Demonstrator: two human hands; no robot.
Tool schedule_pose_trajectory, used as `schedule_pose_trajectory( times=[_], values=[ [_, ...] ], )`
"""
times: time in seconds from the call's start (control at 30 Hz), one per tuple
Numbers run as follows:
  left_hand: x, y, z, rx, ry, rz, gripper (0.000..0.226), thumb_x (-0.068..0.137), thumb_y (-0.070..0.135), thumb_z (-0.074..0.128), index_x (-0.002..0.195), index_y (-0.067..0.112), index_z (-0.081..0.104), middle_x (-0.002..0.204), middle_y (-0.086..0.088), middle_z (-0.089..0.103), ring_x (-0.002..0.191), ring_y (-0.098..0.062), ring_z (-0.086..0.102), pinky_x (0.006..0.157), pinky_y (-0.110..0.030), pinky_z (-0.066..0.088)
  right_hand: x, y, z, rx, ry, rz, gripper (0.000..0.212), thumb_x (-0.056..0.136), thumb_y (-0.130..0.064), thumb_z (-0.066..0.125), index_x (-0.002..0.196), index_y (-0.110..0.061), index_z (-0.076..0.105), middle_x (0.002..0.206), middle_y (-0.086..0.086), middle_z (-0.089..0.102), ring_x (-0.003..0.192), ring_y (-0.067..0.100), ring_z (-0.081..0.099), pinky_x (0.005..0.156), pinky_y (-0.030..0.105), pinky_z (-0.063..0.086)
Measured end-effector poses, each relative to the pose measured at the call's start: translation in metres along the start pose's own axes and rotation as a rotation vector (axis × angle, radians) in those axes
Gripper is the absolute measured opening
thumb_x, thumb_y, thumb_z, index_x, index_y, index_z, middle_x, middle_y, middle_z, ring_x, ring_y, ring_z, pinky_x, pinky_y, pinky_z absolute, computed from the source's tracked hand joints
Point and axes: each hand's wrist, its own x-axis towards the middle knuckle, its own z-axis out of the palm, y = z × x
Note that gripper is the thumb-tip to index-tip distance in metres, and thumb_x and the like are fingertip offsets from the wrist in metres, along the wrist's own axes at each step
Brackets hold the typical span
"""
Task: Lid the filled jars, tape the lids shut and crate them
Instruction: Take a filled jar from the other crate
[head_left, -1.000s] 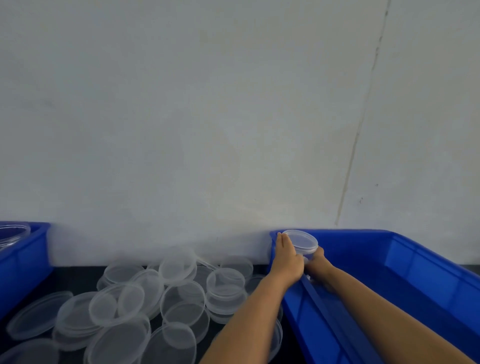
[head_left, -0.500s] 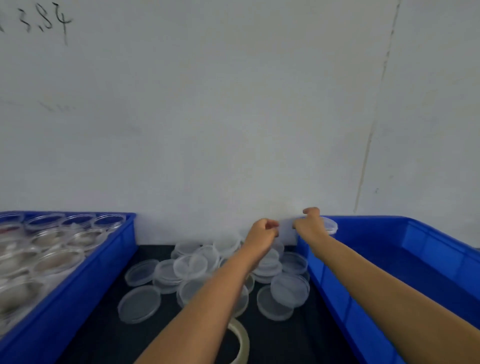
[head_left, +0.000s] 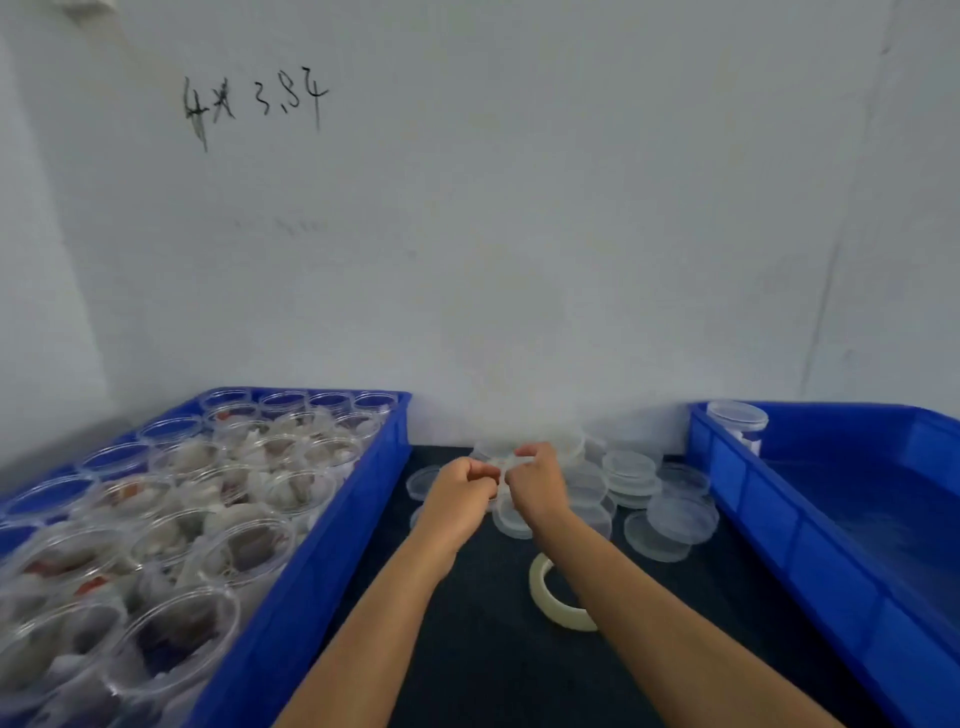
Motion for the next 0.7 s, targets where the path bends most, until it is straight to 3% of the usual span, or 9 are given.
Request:
schedule_pose_trajectory(
  times=[0.07,0.13,0.2,0.27,0.33,0.47,0.53,0.6,0.7],
  values=[
    [0.001,-0.004,-0.034,0.175,0.064,0.03,0.019,0.094,0.01,0.048,0.106,0.021,0.059,0.103,0.006,0.06,0.09,-0.009,0.055,0.077,-0.026,0.045,-0.009,-0.009,0.028,-0.002,-0.062,-0.03,0.031,0.087,0.004,0.045,0.116,-0.007,0.048,0.099,0.009,0.054,0.085,0.018,0.051,0.069,0.027,0.041],
    [0.001,-0.009,-0.068,0.342,0.159,0.057,0.018,0.094,0.013,0.048,0.105,0.021,0.059,0.104,0.004,0.06,0.096,-0.015,0.057,0.084,-0.032,0.046,-0.018,-0.022,0.056,0.008,-0.137,-0.065,0.03,0.085,0.005,0.047,0.111,-0.011,0.048,0.095,0.005,0.055,0.078,0.015,0.051,0.061,0.021,0.042],
    [0.001,-0.013,-0.099,0.507,0.254,0.061,0.016,0.094,0.015,0.049,0.105,0.018,0.06,0.104,0.0,0.062,0.097,-0.022,0.06,0.082,-0.034,0.047,-0.025,-0.033,0.081,0.009,-0.218,-0.111,0.026,0.088,0.004,0.045,0.107,-0.012,0.049,0.088,0.002,0.054,0.071,0.012,0.05,0.055,0.019,0.041],
    [-0.001,-0.02,-0.126,0.657,0.319,0.065,0.012,0.095,0.019,0.05,0.102,0.015,0.06,0.103,-0.003,0.064,0.097,-0.025,0.061,0.077,-0.034,0.045,-0.033,-0.041,0.103,-0.031,-0.32,-0.169,0.023,0.091,0.003,0.043,0.104,-0.013,0.052,0.087,0.002,0.055,0.069,0.011,0.049,0.058,0.022,0.04],
    [-0.004,-0.027,-0.148,0.761,0.329,0.059,0.017,0.096,0.022,0.051,0.108,0.014,0.06,0.109,-0.003,0.064,0.1,-0.024,0.061,0.082,-0.036,0.048,-0.042,-0.044,0.121,-0.11,-0.426,-0.24,0.023,0.092,0.002,0.043,0.107,-0.011,0.055,0.094,0.003,0.056,0.071,0.01,0.05,0.059,0.021,0.041],
    [-0.014,-0.036,-0.183,0.864,0.269,0.034,0.025,0.096,0.014,0.054,0.121,0.015,0.057,0.123,-0.003,0.061,0.109,-0.018,0.059,0.094,-0.034,0.049,-0.062,-0.049,0.141,-0.233,-0.576,-0.308,0.028,0.091,0.002,0.045,0.115,-0.007,0.056,0.107,0.007,0.055,0.086,0.018,0.054,0.066,0.024,0.045],
    [-0.022,-0.039,-0.199,0.902,0.205,0.022,0.029,0.095,0.012,0.056,0.123,0.015,0.055,0.126,-0.004,0.06,0.113,-0.018,0.057,0.097,-0.033,0.047,-0.073,-0.053,0.146,-0.327,-0.627,-0.365,0.029,0.091,0.001,0.046,0.115,-0.008,0.059,0.115,0.009,0.058,0.1,0.023,0.057,0.081,0.033,0.05],
    [-0.031,-0.041,-0.213,0.937,0.083,0.031,0.031,0.093,0.016,0.059,0.124,0.017,0.056,0.128,-0.001,0.059,0.115,-0.015,0.056,0.099,-0.032,0.047,-0.083,-0.055,0.147,-0.459,-0.621,-0.476,0.026,0.092,-0.005,0.049,0.113,-0.013,0.062,0.122,0.005,0.059,0.113,0.023,0.054,0.1,0.044,0.042],
    [-0.05,-0.046,-0.231,0.97,-0.109,0.054,0.031,0.092,0.024,0.063,0.122,0.021,0.057,0.128,0.004,0.059,0.114,-0.011,0.056,0.099,-0.032,0.048,-0.101,-0.06,0.142,-0.543,-0.617,-0.635,0.022,0.092,-0.013,0.051,0.11,-0.016,0.063,0.121,0.002,0.058,0.115,0.022,0.051,0.105,0.047,0.033]
  ],
)
